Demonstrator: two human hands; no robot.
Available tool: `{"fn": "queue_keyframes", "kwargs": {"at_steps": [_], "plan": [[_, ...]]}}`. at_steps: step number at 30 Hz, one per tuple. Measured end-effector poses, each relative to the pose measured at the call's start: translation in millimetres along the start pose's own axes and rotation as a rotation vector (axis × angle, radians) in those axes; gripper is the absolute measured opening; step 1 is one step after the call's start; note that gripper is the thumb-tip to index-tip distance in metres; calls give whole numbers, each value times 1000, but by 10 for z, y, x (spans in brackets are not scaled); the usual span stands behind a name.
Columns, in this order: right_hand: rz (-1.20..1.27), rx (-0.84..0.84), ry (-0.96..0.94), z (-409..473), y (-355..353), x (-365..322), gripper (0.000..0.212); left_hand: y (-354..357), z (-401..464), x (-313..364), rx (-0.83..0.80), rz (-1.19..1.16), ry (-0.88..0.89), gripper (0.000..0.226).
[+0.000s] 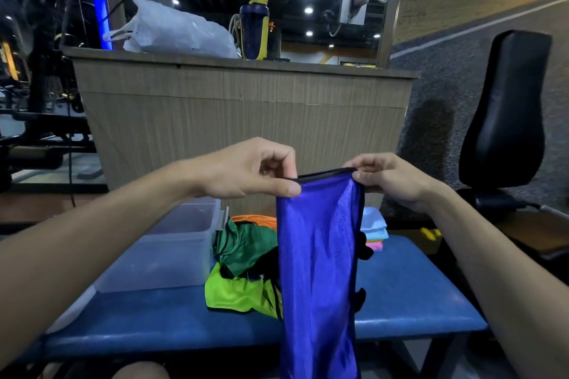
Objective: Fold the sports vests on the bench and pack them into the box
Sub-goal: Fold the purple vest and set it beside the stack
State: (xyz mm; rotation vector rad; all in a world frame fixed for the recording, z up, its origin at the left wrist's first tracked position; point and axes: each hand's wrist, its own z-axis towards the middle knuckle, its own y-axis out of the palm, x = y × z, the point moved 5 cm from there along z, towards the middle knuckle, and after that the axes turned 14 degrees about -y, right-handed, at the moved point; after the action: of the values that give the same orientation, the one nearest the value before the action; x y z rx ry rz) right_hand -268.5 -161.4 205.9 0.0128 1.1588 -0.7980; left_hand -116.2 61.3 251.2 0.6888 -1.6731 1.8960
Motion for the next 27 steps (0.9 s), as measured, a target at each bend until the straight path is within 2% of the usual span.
{"fn": "queue_keyframes", "kwargs": {"at_steps": [1, 3, 4, 5, 7, 9, 12, 14, 16, 18, 21, 22, 24, 27], "plan": [[14, 3, 1, -11, -7, 2, 20, -62, 13, -14, 47, 181, -8, 15], [85, 32, -6, -15, -14, 2, 21, -216, 53, -39, 276, 750, -7, 18], [125, 47, -13, -14, -8, -3, 22, -249, 68, -40, 369, 934, -5, 19], [150, 55, -23, -7, 4, -10, 22, -242, 71, -27, 408, 961, 34, 20], [148, 63, -33, 14, 29, -7, 22, -185, 53, 1, 365, 817, 166, 17], [112, 75, -17, 9, 42, 36, 21, -149, 18, 24, 351, 613, 221, 15], [94, 76, 2, -11, 75, 99, 19, -174, 10, 7, 371, 285, 179, 16], [88, 55, 4, -11, 113, 114, 17, -139, 29, 13, 251, 51, 112, 20], [71, 39, 4, -3, 124, 117, 16, -87, 58, 1, 90, -23, 54, 21], [66, 55, 7, -2, 95, 119, 17, -118, 84, -15, 79, 114, 23, 16], [105, 108, 15, -36, 8, 125, 17, -277, 153, -4, 344, 866, 80, 10], [132, 112, 10, -46, -7, 121, 16, -302, 185, -10, 389, 1014, 82, 9], [170, 115, 1, -43, -22, 108, 16, -318, 220, 31, 415, 995, 125, 6], [134, 116, 35, -72, -80, 148, 15, -308, 242, 111, 342, 680, 114, 6]]}}
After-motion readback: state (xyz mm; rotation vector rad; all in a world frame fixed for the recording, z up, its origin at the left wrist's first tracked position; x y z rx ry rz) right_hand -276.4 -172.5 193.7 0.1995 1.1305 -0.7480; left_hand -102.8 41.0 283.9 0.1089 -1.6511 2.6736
